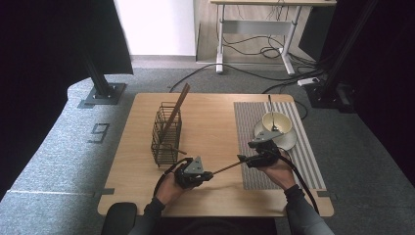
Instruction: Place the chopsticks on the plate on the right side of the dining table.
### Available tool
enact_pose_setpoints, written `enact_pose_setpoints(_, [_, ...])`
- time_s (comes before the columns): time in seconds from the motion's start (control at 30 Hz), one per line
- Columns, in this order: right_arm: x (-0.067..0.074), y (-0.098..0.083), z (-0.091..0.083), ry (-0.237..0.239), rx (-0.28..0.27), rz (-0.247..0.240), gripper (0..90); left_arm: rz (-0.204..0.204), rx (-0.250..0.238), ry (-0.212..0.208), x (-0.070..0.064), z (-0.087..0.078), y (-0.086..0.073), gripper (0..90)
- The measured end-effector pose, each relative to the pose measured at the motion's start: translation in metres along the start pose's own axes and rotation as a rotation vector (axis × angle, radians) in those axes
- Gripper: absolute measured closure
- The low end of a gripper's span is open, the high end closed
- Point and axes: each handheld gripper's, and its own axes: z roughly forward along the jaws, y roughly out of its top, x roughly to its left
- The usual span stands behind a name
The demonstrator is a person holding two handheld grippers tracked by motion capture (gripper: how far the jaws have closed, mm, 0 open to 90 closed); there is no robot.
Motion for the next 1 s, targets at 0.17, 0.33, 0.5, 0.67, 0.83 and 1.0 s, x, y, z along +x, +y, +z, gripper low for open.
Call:
enact_pose_setpoints(0.17, [0.003, 0.007, -0.014, 0.081, -0.014, -0.044, 28.3, 0.013, 0.041, -0.023, -0.001, 0.005, 0.0, 85.0])
enact_pose_setpoints(0.33, [0.011, 0.006, -0.01, 0.14, 0.052, -0.09, 31.4, 0.019, 0.064, -0.045, -0.002, 0.008, 0.0, 85.0])
enact_pose_setpoints(0.5, [0.023, 0.002, 0.001, 0.23, 0.143, -0.207, 45.8, 0.029, 0.073, -0.058, -0.002, 0.006, 0.0, 85.0])
enact_pose_setpoints(0.67, [0.024, 0.0, 0.005, 0.258, 0.19, -0.248, 53.8, 0.042, 0.069, -0.066, -0.002, 0.004, -0.001, 85.0])
enact_pose_setpoints(0.83, [0.025, -0.001, 0.007, 0.275, 0.222, -0.285, 63.3, 0.058, 0.071, -0.069, -0.003, 0.003, 0.0, 84.9])
enact_pose_setpoints(1.0, [0.026, -0.002, 0.008, 0.308, 0.238, -0.315, 69.6, 0.077, 0.075, -0.074, -0.003, 0.003, 0.0, 84.9])
